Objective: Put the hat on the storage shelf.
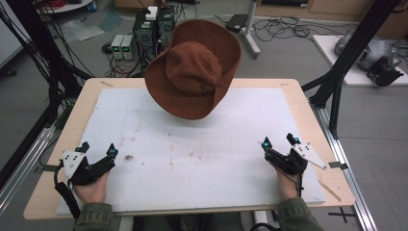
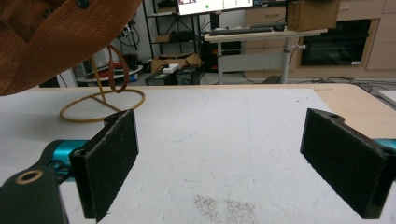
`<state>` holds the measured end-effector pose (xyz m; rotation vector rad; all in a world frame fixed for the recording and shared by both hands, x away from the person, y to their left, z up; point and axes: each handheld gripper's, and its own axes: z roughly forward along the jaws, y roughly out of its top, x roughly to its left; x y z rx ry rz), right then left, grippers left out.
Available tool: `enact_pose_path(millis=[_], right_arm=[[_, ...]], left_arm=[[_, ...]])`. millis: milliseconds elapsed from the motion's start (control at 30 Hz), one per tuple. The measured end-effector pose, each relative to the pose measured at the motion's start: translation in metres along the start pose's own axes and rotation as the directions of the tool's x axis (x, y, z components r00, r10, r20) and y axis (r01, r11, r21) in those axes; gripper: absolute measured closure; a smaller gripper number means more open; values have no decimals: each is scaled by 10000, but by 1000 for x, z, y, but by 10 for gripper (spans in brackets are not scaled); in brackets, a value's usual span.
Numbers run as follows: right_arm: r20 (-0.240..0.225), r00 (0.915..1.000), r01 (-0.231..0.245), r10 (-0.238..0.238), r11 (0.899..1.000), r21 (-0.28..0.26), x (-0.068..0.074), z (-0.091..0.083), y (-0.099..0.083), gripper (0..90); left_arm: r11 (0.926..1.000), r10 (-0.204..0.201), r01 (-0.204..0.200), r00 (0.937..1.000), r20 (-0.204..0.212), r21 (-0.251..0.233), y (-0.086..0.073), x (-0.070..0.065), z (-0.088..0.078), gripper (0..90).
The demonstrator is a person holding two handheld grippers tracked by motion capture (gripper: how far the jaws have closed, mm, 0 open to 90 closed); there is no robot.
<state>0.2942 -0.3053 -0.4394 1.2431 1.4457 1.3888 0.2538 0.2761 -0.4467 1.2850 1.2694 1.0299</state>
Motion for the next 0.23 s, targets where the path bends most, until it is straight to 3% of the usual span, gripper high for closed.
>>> enact_pose_path(millis=[233], right_arm=[[14,10000,-33,33,10000,42,-1,2,-1,106]], left_arm=[[10000,-37,37,10000,-45,-26,0,1,-1,114]])
